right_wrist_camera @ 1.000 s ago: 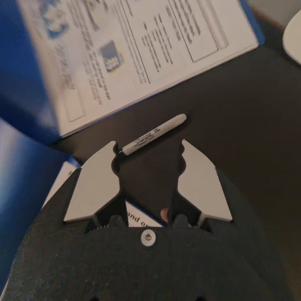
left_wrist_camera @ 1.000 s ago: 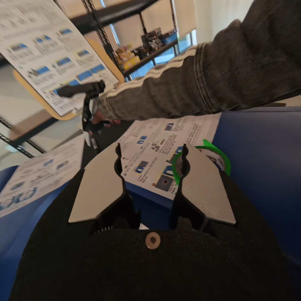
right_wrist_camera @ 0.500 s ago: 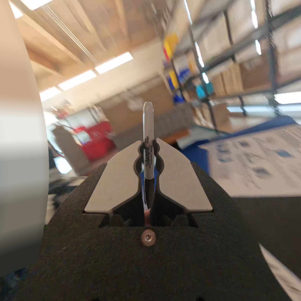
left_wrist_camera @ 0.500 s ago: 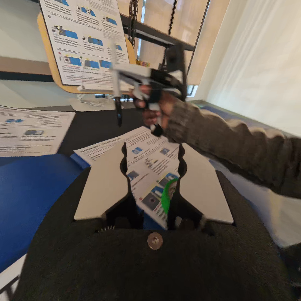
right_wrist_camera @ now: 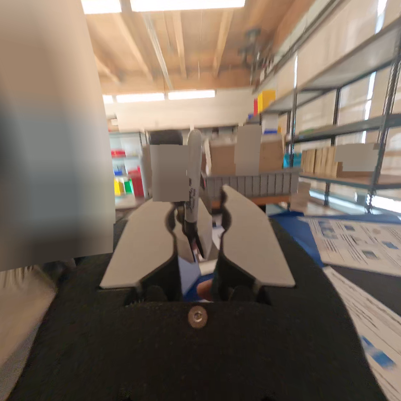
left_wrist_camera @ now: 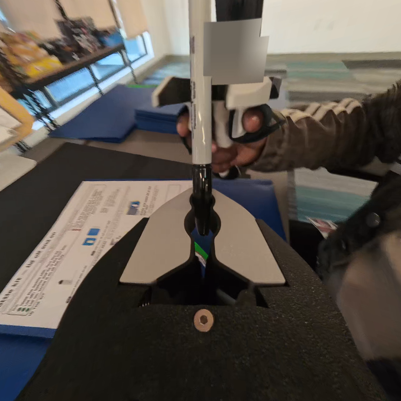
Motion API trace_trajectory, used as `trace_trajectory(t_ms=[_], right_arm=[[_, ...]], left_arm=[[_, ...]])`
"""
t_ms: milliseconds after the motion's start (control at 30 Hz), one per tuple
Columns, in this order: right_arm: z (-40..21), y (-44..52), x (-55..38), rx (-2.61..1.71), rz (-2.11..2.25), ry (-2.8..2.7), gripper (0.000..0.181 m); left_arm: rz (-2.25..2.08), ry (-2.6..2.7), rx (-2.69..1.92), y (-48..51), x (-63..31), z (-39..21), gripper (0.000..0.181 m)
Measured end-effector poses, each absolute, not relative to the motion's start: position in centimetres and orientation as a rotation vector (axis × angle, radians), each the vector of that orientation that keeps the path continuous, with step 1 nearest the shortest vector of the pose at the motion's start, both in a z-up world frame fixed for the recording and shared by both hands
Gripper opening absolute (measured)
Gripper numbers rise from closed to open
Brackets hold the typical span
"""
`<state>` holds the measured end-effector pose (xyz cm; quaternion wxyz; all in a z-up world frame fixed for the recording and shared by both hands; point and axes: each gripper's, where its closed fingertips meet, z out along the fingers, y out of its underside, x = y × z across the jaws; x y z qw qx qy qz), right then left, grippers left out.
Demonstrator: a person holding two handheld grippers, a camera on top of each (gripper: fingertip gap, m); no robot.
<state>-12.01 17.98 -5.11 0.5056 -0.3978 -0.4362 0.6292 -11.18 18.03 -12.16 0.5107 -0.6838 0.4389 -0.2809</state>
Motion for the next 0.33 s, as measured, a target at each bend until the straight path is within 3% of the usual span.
trace_trajectory(t_ms=[100, 167, 333], right_arm=[[-6.7, 16.3, -11.4, -0.974, 1.47, -1.281, 0.038], [-6.7, 15.8, -10.8, -0.93, 1.426, -1.342, 0.012], [-5.2, 14.6, -8.8, -0.782, 1.231, -1.34, 0.011]], left_arm=[[-0.662, 1.205, -1.71, 17.1, -10.3, -13.4, 0.009], [-0.647, 1.294, -1.737, 16.6, -9.7, -13.8, 0.009], [-0.681, 1.375, -1.661, 16.2, -8.5, -12.7, 0.009]])
